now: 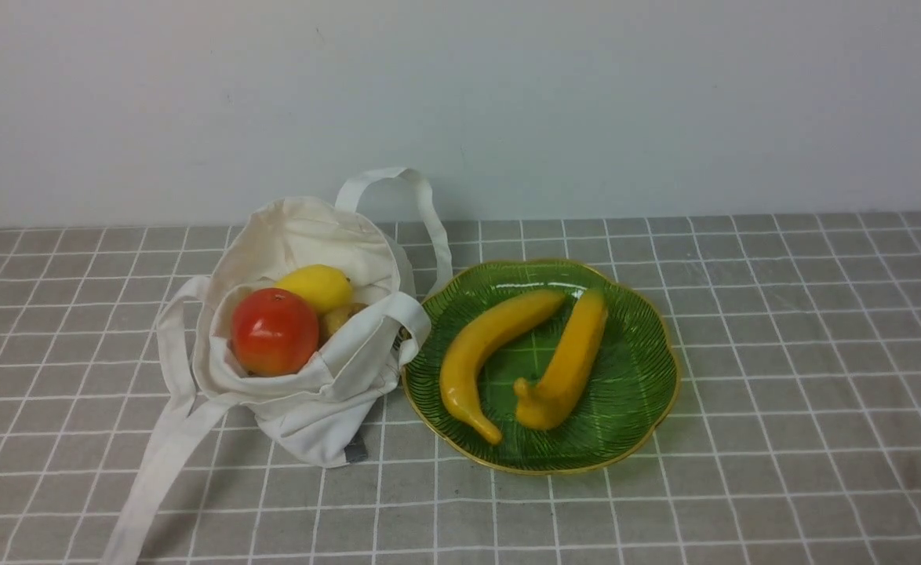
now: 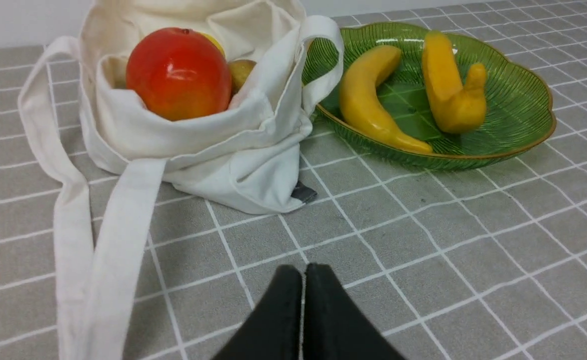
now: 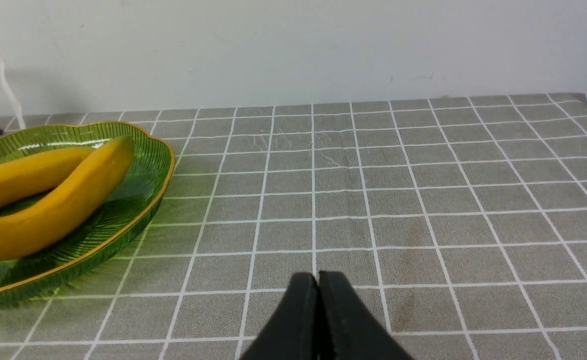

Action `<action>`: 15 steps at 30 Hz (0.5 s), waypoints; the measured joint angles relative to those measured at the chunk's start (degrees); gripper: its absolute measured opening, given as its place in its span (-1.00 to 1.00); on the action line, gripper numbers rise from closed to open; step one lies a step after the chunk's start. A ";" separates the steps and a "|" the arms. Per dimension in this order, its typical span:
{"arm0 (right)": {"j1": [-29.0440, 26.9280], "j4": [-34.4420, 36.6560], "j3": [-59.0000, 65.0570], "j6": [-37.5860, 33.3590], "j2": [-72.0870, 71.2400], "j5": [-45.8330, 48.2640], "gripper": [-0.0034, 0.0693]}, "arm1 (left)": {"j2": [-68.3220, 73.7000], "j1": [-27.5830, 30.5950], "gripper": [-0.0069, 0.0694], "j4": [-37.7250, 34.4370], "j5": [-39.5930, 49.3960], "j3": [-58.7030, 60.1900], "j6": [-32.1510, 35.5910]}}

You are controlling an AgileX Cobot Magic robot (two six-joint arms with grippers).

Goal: Take the fruit out of the bag on the grey coffee tablecloth and place them on the plate.

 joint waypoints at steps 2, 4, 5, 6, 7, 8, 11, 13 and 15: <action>0.00 0.00 0.00 0.00 0.00 0.00 -0.95 | 0.00 0.00 -0.84 2.43 -0.14 0.00 -0.83; 0.00 0.00 0.00 0.00 0.00 0.00 -0.95 | -0.06 0.62 -0.84 4.64 -0.14 0.00 -1.91; 0.00 0.00 0.00 0.00 0.00 0.00 -0.95 | -0.13 1.69 -0.84 5.43 -0.08 0.00 -2.31; 0.00 0.00 0.00 0.00 0.00 0.00 -0.95 | -0.13 2.97 -0.84 5.79 0.08 0.04 -2.64; 0.00 0.00 0.00 0.00 0.00 0.00 -0.95 | -0.13 4.58 -0.84 5.92 0.36 0.12 -2.77; 0.00 0.00 0.00 0.00 0.00 0.00 -0.95 | -0.13 6.45 -0.84 5.92 0.49 0.18 -2.90; 0.00 0.00 0.00 0.00 0.00 0.00 -0.95 | -0.13 12.05 -0.84 5.57 0.30 0.22 -2.90; 0.00 0.00 0.00 0.00 0.00 0.00 -0.95 | -0.13 17.56 -0.84 4.62 0.07 0.22 -2.33; 0.00 0.00 0.00 0.00 0.00 0.00 -0.95 | -0.25 20.66 -0.84 4.12 0.07 0.22 -2.10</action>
